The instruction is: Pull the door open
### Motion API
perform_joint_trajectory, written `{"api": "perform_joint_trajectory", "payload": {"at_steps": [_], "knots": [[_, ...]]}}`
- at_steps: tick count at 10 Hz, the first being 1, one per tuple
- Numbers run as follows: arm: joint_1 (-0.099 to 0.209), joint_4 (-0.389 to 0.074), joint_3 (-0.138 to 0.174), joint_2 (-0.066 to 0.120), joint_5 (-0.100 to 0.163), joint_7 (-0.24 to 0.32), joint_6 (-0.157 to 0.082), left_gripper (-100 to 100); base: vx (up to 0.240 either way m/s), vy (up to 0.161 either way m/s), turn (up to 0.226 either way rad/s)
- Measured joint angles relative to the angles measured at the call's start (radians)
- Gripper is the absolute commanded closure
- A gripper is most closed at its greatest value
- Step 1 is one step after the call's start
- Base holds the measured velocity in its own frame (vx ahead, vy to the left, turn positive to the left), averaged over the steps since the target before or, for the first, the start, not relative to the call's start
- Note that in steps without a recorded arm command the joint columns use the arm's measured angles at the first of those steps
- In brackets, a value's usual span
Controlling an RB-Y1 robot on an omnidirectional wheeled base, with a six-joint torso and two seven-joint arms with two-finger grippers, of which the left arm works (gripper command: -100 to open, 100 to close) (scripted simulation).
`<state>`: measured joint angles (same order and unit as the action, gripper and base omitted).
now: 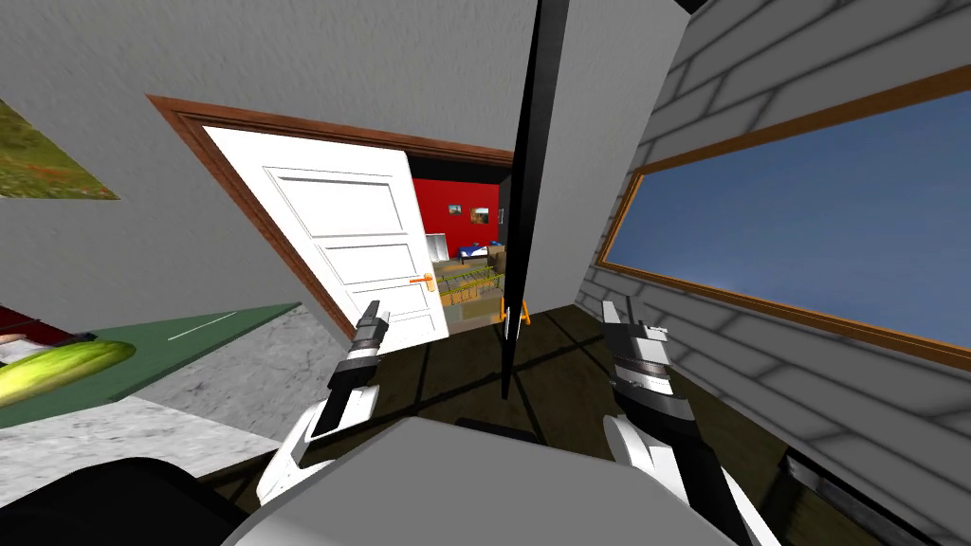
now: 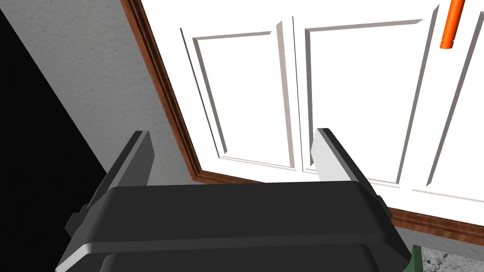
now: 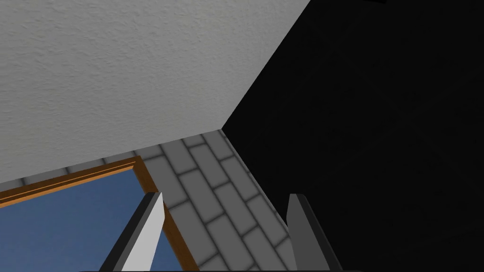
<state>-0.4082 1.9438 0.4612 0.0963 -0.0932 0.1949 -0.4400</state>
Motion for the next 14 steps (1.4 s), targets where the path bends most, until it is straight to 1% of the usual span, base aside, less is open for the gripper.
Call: {"api": "perform_joint_trajectory", "payload": {"at_steps": [1, 2, 3, 4, 5, 6, 7, 9, 10, 12, 13, 14], "knots": [[-0.004, -0.019, 0.024, 0.0, -0.012, 0.011, -0.005, -100, 0.046, 0.058, -0.191], [0.004, -0.051, 0.054, 0.011, -0.021, 0.025, -0.011, -100, 0.042, 0.059, -0.207], [0.005, -0.072, 0.08, 0.016, -0.033, 0.039, -0.012, -100, 0.04, 0.054, -0.217], [0.015, -0.101, 0.106, 0.019, -0.046, 0.049, -0.014, -100, 0.044, 0.063, -0.212], [0.02, -0.121, 0.134, 0.028, -0.058, 0.062, -0.009, -100, 0.048, 0.071, -0.196], [0.033, -0.156, 0.16, 0.03, -0.073, 0.07, -0.013, -100, 0.034, 0.068, -0.214], [0.026, -0.174, 0.188, 0.031, -0.084, 0.083, -0.02, -100, 0.031, 0.072, -0.215], [0.033, -0.234, 0.246, 0.043, -0.106, 0.11, -0.033, -100, 0.036, 0.072, -0.189], [0.03, -0.237, 0.271, 0.042, -0.12, 0.125, -0.024, -100, 0.023, 0.042, -0.067], [0.043, -0.276, 0.306, 0.057, -0.134, 0.14, -0.023, -100, 0.023, 0.038, -0.175], [0.037, -0.288, 0.332, 0.064, -0.142, 0.158, -0.019, -100, 0.02, 0.05, -0.068], [0.041, -0.307, 0.345, 0.065, -0.148, 0.165, -0.025, -100, 0.019, 0.039, -0.125]]}}
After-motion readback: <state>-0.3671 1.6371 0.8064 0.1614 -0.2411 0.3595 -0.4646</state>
